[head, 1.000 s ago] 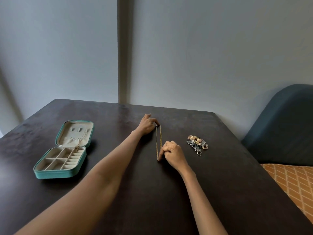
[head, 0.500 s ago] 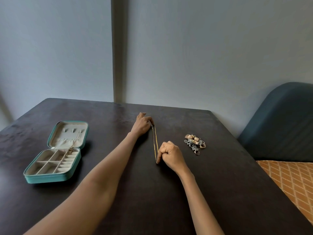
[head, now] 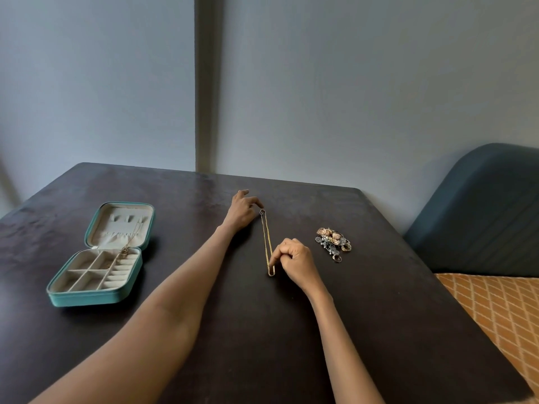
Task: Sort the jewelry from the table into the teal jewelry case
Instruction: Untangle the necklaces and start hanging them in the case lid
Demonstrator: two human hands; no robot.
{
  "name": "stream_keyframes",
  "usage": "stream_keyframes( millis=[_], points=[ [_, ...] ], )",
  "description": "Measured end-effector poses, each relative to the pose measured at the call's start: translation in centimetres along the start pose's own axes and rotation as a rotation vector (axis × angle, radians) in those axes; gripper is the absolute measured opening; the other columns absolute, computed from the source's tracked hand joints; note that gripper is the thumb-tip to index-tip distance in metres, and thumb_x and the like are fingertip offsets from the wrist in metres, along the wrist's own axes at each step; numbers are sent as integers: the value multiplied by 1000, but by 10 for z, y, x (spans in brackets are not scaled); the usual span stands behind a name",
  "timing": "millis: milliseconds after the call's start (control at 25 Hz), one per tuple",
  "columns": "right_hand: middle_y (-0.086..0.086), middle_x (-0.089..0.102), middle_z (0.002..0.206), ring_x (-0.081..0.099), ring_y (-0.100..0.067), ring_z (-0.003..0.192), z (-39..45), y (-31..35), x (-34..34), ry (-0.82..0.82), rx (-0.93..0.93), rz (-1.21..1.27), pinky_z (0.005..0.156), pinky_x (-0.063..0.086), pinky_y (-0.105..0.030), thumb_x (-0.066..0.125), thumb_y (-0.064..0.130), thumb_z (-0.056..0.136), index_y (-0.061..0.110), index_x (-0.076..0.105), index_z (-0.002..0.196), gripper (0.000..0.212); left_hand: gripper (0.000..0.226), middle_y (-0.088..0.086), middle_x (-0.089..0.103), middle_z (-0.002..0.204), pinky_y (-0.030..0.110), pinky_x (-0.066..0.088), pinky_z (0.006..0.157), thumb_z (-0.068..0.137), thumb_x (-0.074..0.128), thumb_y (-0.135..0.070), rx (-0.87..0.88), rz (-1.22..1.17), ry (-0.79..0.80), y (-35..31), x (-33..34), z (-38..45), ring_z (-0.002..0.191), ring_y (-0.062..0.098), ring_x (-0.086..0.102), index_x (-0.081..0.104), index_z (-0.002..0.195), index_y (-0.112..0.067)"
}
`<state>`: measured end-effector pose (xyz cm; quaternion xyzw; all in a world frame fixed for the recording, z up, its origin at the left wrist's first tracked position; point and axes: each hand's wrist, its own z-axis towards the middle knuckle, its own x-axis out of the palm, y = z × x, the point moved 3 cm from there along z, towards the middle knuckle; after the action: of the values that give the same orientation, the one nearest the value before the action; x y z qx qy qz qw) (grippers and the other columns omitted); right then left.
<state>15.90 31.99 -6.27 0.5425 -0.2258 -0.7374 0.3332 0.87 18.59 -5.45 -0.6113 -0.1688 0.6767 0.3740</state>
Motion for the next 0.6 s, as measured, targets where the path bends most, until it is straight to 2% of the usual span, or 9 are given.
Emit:
stream_keyframes(
  millis=[200, 280, 400, 520, 600],
  points=[
    [5, 59, 76, 53, -11, 80, -2, 8, -2, -94, 72, 144, 69, 38, -12, 46, -12, 76, 30, 67, 68, 48, 42, 20, 40, 134, 34, 29, 109, 88, 35, 3, -101, -116, 49, -4, -20, -21, 130, 33, 38, 61, 118, -12],
    [1, 60, 83, 56, -16, 78, -1, 19, 3, -169, 86, 216, 65, 39, -14, 49, -8, 82, 34, 65, 71, 46, 42, 19, 42, 133, 32, 30, 106, 87, 37, 2, -59, -71, 84, -11, -38, -36, 127, 31, 41, 59, 121, -12],
    [5, 61, 86, 56, -11, 74, 2, 57, 25, -210, 69, 240, 67, 40, -18, 53, 2, 87, 30, 66, 76, 33, 40, 14, 49, 129, 28, 33, 101, 87, 41, 3, 61, 53, 84, -12, -76, -68, 123, 26, 46, 62, 117, -13],
    [2, 67, 93, 59, -10, 88, 10, 103, 57, -140, -11, 172, 79, 41, -18, 53, 7, 88, 19, 70, 86, 21, 34, 11, 52, 125, 30, 33, 103, 86, 47, 0, 92, 163, -11, 9, -121, -105, 122, 25, 47, 67, 111, -12],
    [1, 68, 97, 59, -10, 89, 16, 129, 77, -105, -15, 146, 74, 40, -19, 53, 9, 88, 16, 71, 91, 19, 25, 11, 54, 121, 30, 32, 104, 88, 54, -5, 93, 179, -107, 28, -149, -126, 120, 26, 47, 69, 107, -11]
  ],
)
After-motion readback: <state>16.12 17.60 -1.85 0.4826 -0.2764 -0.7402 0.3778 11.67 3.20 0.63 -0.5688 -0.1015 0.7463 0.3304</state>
